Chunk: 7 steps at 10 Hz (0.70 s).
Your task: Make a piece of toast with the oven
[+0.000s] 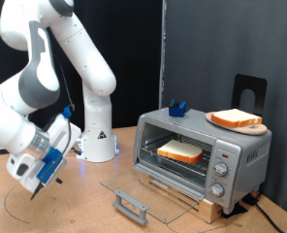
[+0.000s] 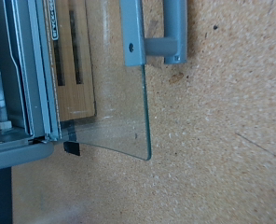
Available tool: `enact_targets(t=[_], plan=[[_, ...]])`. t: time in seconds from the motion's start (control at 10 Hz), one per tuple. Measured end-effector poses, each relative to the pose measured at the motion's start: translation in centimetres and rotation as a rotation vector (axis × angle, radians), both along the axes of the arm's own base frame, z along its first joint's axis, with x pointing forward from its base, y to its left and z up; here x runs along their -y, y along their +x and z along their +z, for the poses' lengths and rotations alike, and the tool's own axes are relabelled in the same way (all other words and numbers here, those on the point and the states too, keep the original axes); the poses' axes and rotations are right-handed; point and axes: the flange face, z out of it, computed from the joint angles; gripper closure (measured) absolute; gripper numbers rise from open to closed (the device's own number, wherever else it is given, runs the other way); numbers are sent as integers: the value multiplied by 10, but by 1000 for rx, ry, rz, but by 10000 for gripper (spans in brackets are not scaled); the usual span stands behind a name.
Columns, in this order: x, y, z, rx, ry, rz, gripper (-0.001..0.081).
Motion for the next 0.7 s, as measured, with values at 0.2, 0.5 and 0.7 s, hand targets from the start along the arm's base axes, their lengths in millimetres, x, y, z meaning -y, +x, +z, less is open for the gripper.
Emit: enact_targets(t=[0.2, 0.5, 0.7], plan=[[-16, 0, -26, -18, 32, 31, -3], [-21, 0, -31, -18, 42, 39, -3], [-34, -6, -39, -44, 78, 68, -3]])
